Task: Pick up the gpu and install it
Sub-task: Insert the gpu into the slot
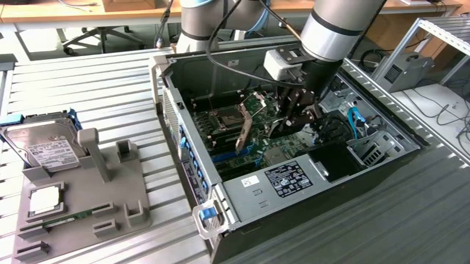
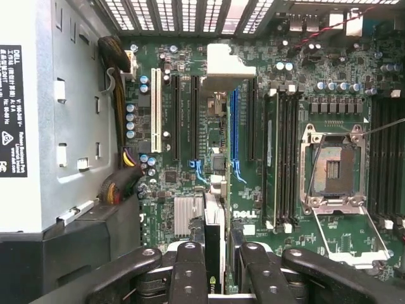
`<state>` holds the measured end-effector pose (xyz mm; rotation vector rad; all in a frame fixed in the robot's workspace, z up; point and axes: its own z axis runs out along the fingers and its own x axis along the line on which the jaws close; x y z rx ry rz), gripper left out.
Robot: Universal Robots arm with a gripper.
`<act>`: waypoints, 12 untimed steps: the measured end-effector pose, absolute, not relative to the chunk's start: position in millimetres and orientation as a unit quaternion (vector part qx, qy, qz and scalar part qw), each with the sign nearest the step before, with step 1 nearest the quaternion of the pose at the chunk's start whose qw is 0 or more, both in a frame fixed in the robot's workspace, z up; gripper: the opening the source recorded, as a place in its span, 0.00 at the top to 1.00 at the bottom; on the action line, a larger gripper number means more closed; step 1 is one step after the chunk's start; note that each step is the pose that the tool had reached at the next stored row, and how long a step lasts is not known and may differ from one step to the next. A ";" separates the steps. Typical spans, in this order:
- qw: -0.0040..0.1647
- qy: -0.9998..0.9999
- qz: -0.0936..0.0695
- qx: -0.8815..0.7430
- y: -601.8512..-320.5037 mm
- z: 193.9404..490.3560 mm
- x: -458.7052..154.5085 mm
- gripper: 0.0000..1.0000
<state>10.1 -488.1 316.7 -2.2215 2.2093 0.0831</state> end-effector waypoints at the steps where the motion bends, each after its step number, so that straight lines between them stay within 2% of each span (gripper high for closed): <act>1: 0.004 0.705 0.027 -0.709 -493.2 315.8 10.1 0.74; 7: 0.004 0.705 0.026 -0.709 -508.3 312.5 5.8 0.74; 12: 0.004 0.705 0.026 -0.709 -503.8 310.4 2.5 0.74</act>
